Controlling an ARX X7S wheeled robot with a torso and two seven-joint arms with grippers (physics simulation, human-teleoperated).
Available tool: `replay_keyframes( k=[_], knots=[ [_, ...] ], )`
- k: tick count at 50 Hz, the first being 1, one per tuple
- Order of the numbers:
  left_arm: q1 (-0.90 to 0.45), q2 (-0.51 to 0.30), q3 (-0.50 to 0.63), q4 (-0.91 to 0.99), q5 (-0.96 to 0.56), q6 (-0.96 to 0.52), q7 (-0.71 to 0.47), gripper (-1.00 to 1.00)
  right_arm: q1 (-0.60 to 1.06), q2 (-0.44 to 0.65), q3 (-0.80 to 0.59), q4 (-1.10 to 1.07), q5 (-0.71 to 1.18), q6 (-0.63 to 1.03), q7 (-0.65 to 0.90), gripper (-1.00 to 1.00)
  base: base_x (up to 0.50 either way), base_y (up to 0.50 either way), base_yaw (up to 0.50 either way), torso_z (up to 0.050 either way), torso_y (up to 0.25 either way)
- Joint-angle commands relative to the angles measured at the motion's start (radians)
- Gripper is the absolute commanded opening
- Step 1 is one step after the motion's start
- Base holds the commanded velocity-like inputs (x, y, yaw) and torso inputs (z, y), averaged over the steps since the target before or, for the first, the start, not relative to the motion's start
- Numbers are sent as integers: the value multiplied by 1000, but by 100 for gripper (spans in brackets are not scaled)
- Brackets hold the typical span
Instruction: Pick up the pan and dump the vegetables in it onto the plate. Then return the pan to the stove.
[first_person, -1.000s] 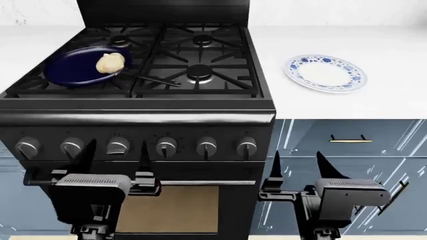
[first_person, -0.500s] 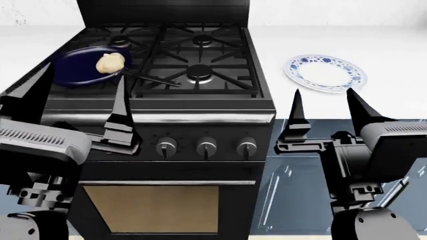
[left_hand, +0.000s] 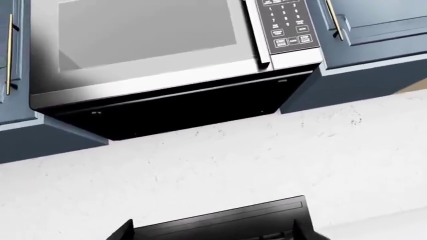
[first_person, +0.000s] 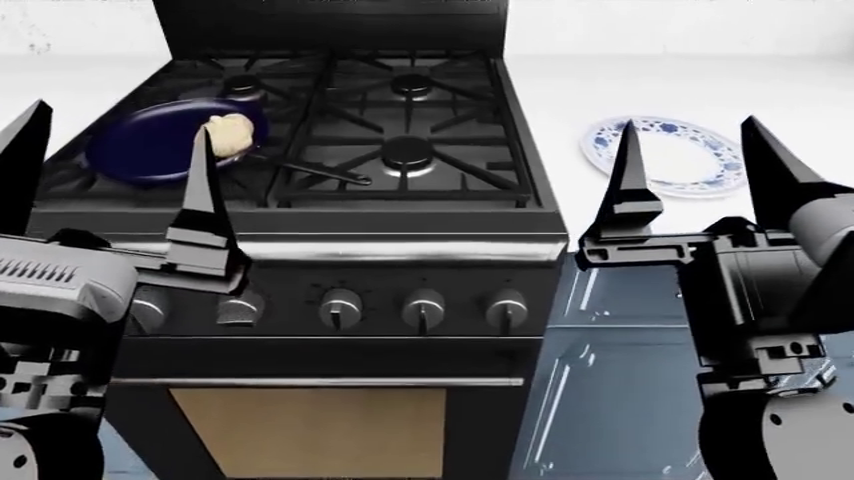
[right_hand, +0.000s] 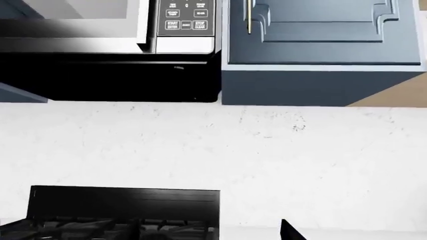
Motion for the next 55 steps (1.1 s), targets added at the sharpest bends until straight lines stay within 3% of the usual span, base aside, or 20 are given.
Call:
replay_keyframes(
  k=[1,21,46,55],
  knots=[
    [19,-3,-8,0,2,16,-8,100,6,6,8,-7,15,0,3,100,352,51,0,0,0],
    [5,-20,-8,34,-11,-32,-31,100,-2,14,-28,13,11,-36,-1,100,399,155,0,0,0],
    [44,-26,-21,26,-13,7,-41,100,22,28,-52,31,20,-44,1,100,182,464,0,0,0],
    [44,-29,-27,36,-23,0,-48,100,63,50,-55,21,43,-7,-7,100,114,116,0,0,2]
  ],
)
